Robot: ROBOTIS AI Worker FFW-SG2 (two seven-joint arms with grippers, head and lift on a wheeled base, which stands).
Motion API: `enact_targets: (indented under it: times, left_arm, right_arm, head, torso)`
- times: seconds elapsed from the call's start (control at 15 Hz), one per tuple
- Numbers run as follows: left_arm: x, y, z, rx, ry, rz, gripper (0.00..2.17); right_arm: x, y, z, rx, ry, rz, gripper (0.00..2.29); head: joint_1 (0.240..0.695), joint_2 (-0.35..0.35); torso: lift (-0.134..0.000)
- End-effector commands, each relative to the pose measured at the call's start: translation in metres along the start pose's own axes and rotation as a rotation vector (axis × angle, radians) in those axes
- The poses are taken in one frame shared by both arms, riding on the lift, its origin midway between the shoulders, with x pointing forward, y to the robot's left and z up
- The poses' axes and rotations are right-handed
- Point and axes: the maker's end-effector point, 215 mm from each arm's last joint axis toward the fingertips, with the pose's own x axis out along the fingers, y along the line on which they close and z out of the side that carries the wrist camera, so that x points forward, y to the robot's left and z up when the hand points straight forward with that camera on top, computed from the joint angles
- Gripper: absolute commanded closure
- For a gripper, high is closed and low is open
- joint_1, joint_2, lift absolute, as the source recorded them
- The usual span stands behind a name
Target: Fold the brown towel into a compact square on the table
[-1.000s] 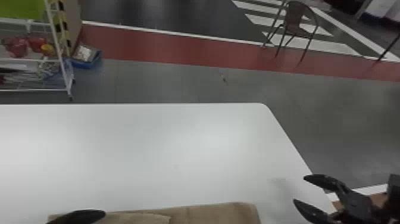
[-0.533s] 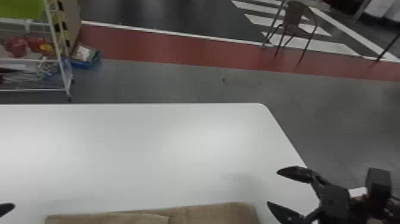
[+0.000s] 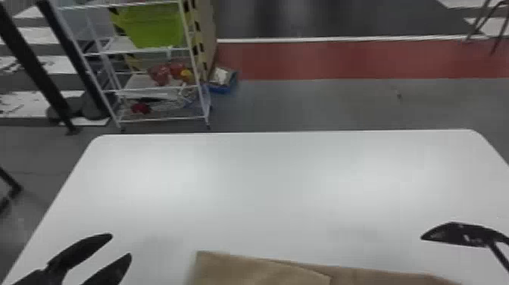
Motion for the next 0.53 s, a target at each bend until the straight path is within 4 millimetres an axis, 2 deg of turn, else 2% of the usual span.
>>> enact_targets:
  times: [0.0, 0.13, 0.2, 0.27, 0.47]
  left_arm:
    - [-0.012, 0.008, 0.003, -0.011, -0.018, 0.02, 0.03]
    - [-0.017, 0.011, 0.003, -0.021, -0.026, 0.022, 0.03]
    - [-0.019, 0.011, 0.004, -0.024, -0.034, 0.021, 0.03]
    - [-0.021, 0.011, 0.004, -0.026, -0.035, 0.017, 0.03]
    - [-0.027, 0.014, 0.002, -0.035, -0.037, 0.02, 0.03]
  right_arm:
    - [0.017, 0.022, 0.02, -0.28, 0.037, 0.089, 0.08]
    - [0.032, 0.05, 0.025, -0.509, 0.072, 0.184, 0.09]
    - [0.04, 0.065, 0.021, -0.61, 0.099, 0.243, 0.09]
    - [0.046, 0.076, 0.016, -0.661, 0.115, 0.287, 0.1]
    - [0.072, 0.089, 0.005, -0.727, 0.15, 0.378, 0.19]
  head:
    - [0.695, 0.169]
    - [0.695, 0.239]
    - [0.695, 0.299]
    - [0.695, 0.327]
    - [0.695, 0.35]
  torso:
    - [-0.122]
    - [-0.122]
    - [-0.122]
    - [-0.122]
    - [-0.122]
